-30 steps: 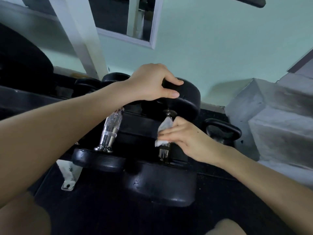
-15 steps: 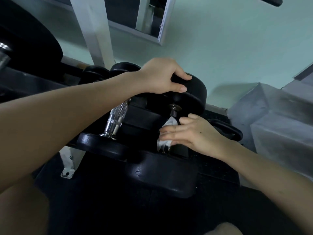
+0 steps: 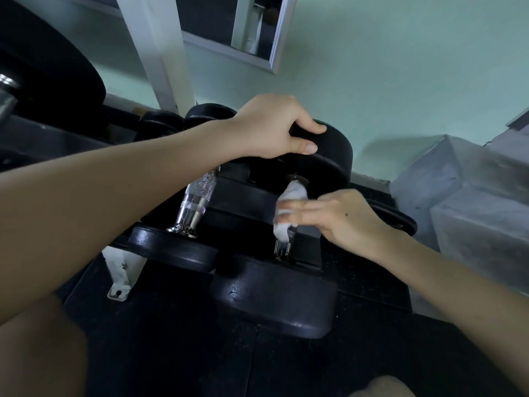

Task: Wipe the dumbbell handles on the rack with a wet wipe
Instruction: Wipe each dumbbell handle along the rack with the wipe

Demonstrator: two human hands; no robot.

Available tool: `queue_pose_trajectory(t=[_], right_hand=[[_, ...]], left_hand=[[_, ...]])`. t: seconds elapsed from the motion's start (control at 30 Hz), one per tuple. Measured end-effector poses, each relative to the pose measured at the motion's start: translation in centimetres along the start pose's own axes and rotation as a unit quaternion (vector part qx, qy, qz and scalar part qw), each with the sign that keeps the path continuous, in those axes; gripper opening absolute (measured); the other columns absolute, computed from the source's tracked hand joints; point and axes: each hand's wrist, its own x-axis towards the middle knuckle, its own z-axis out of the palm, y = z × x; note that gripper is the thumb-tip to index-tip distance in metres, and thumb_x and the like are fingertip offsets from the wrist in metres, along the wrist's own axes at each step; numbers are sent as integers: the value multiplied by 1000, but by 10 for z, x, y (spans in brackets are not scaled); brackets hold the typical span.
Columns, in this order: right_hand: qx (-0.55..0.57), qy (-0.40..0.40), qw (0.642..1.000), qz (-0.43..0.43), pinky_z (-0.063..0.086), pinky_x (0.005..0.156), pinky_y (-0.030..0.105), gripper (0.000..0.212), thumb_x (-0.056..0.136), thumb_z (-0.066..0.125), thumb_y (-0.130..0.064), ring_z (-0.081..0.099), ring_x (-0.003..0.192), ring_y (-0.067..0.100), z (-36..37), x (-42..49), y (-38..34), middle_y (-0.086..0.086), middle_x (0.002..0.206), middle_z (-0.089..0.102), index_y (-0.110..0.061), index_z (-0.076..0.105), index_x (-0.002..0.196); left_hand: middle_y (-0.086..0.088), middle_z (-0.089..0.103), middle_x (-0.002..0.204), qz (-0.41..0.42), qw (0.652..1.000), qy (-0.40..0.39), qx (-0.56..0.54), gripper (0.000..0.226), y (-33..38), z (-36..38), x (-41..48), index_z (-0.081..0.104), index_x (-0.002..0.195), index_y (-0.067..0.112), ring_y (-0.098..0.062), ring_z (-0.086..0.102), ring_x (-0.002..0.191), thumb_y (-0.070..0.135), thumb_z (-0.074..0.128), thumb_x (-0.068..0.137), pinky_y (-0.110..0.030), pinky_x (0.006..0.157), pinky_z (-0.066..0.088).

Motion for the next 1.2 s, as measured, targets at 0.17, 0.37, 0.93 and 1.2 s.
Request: queue_pose_trajectory(t=[0.17,0.37,0.93,1.2], right_hand=[[25,55,997,38,56,65,24,40,87,44,-15,68,93,8,11,-6,-4,-15,126,59,-35,68,112],[16,10,1000,-1,50,53,20,54,80,52,2,64,58,10,7,-15,-13,-19,128,57,-37,66,114],[-54,57,995,-62,43,103,48,22,91,53,-13,53,125,29,22,-3,-12,10,130,59,-11,69,105],[7,-53,994,-96,26,115,43,36,90,48,-12,41,134,25,21,-16,-16,4,138,53,-13,61,124]], left_hand=[[6,55,134,0,1000,3,1,41,2,0,0,57,126,37,-14,50,121,40,64,85,-21,93,33],[7,53,135,5,1000,1,6,40,2,-1,-1,56,126,38,-13,48,121,41,62,87,-21,92,31],[9,53,136,10,1000,11,-4,40,2,0,-2,57,126,38,-11,47,125,41,62,87,-17,88,29],[8,55,134,17,1000,13,6,40,2,0,-2,56,127,37,-13,51,118,42,61,87,-22,90,33]])
